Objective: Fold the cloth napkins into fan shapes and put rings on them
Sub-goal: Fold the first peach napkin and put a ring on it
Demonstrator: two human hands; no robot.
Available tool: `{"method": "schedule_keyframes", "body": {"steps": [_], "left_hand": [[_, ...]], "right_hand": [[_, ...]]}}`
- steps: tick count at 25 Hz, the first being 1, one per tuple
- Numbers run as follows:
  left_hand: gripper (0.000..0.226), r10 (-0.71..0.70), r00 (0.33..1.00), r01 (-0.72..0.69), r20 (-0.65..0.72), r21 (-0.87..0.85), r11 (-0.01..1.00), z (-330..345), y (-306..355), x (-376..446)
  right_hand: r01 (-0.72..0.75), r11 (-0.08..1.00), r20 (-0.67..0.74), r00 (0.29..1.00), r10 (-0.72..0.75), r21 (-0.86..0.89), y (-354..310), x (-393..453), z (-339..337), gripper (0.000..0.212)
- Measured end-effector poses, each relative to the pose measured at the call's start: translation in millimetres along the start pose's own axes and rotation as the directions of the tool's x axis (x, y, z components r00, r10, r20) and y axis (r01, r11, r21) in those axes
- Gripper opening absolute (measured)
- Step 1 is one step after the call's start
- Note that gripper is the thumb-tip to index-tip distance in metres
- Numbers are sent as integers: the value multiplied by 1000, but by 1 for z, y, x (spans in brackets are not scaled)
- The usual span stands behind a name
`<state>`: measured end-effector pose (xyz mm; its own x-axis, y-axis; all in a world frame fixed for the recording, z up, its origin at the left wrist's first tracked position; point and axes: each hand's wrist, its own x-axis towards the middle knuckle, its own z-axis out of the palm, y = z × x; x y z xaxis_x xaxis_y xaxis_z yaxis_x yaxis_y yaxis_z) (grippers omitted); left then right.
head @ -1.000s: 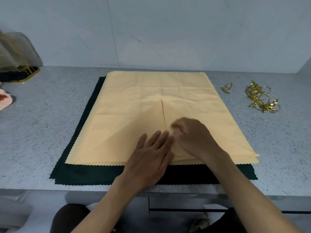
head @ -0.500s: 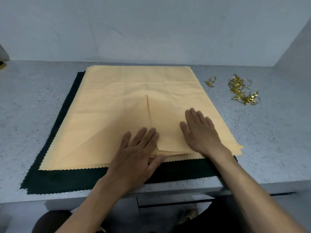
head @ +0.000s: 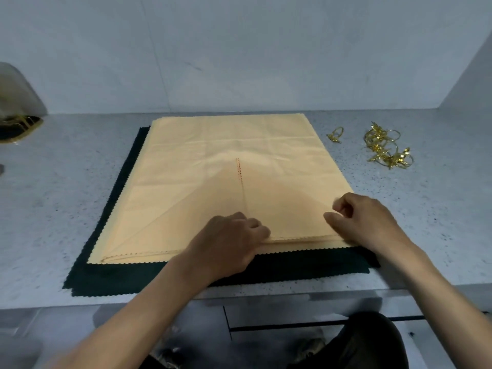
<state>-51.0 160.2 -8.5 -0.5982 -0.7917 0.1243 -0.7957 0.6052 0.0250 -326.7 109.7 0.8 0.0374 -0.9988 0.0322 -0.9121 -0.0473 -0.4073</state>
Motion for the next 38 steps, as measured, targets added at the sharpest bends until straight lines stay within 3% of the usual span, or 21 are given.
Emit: {"method": "schedule_keyframes", "body": {"steps": [5,7,8,10,13,15,17,19,22,25,30,32,35,37,38], "left_hand": [[14,-51,998,47,23,142,989,-1,7,9],[12,-97,995,92,20,166,982,-7,23,21],[13,-108,994,101,32,158,982,-11,33,29],[16,-141,988,135,61,80,988,-13,50,39],[42,-218,975,205,-46,-195,959,-20,44,24],[43,-349,930,299,-115,-317,900,-22,17,-1],[44,-476,878,445,-47,-286,849,-21,-20,-29],[51,-498,860,510,113,-246,824,-12,-49,-49],[62,-396,892,435,218,-178,882,8,-57,-54],[82,-355,922,375,152,-131,918,18,-56,-50],[79,-263,954,282,146,-134,950,23,-58,-50],[75,-246,962,268,115,-241,933,21,-65,-50],[37,-309,951,251,5,-596,763,12,-85,-56],[51,-320,947,221,-39,-642,734,4,-100,-62],[56,-314,949,242,10,-661,710,-3,-104,-64]], "right_hand": [[-14,990,-8,1000,16,137,0,10,-6,23],[-26,998,-33,999,28,63,-1,19,-15,20],[-22,998,-66,998,17,-67,-3,22,-19,16],[56,959,-110,990,-90,-279,-14,25,-17,16],[265,949,101,963,-251,-171,-34,11,10,40],[278,954,211,945,-251,-109,-42,-4,34,53],[286,948,201,946,-255,-142,-45,-17,51,56],[302,940,193,943,-270,-160,-49,-25,60,58],[332,932,189,934,-303,-144,-54,-30,63,69],[368,925,133,925,-355,-95,-52,-33,63,63],[643,765,56,763,-644,41,-57,-34,58,44],[674,738,41,737,-675,44,-60,-32,58,33],[665,745,43,744,-667,58,-64,-33,57,27],[670,737,55,736,-675,87,-64,-36,56,26],[671,735,51,734,-677,98,-63,-36,55,24]]}}
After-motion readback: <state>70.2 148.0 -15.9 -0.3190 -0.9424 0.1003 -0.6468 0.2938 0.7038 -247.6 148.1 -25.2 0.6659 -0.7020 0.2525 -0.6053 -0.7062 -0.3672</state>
